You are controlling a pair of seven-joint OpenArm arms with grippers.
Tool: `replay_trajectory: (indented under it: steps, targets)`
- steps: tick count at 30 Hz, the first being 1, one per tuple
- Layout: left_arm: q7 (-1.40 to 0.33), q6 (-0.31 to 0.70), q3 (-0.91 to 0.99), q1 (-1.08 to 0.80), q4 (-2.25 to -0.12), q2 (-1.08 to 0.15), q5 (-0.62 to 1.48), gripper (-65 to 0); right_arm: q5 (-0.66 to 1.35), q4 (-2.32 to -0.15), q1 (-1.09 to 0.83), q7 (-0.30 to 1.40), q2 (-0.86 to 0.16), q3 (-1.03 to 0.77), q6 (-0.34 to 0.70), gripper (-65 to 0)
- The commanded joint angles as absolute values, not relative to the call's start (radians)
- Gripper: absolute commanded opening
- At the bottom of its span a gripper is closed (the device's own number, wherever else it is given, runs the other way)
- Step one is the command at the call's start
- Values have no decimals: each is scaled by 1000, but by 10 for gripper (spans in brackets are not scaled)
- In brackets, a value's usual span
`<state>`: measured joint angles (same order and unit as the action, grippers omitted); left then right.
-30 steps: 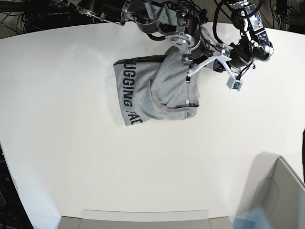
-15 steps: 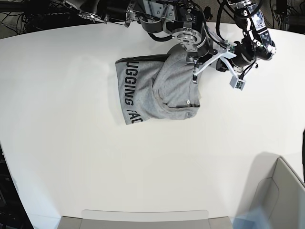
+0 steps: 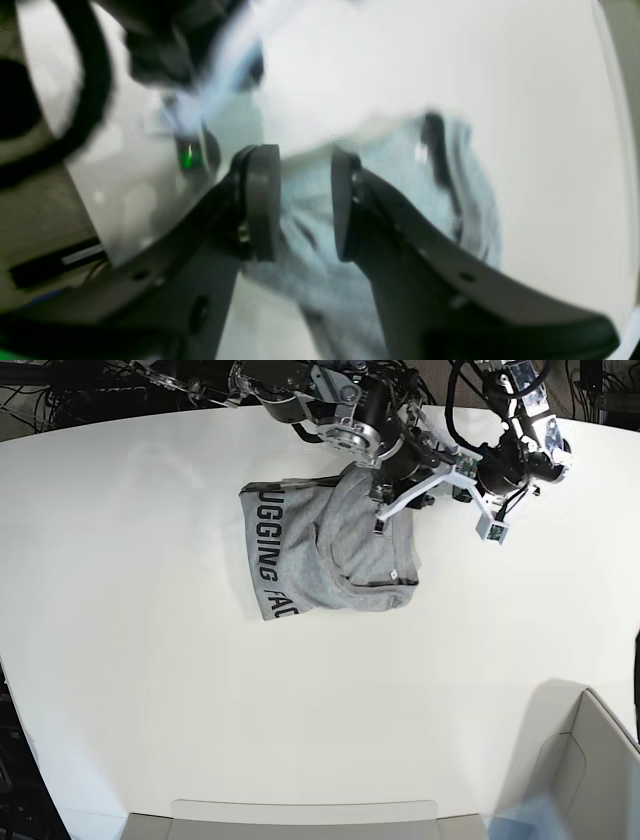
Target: Fold the T-shirt properly
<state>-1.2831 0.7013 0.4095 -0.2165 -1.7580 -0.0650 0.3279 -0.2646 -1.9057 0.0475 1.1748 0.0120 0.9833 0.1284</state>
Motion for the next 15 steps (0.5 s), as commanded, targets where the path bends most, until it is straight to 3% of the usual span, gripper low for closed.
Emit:
replay_trajectory:
  steps: [1,7,13,15]
  targets:
    - [-1290,698,443,-206,-1770,-73,315,-642,-275,-1952,59,1152,33,941,127,-469]
    - [-1290,698,463,-179,-1847,-76,315,-650,-274,-2029,31,1159,18,713,131,-484]
    - [-1290,698,275,-182,-1949,-76,315,-650,-269,-2029,-10,1159,-45,524,133,-650]
    - [-1290,698,214,-182,-1959,-76,315,-650,-271,-2029,-25,1159,-45,452,139,-650]
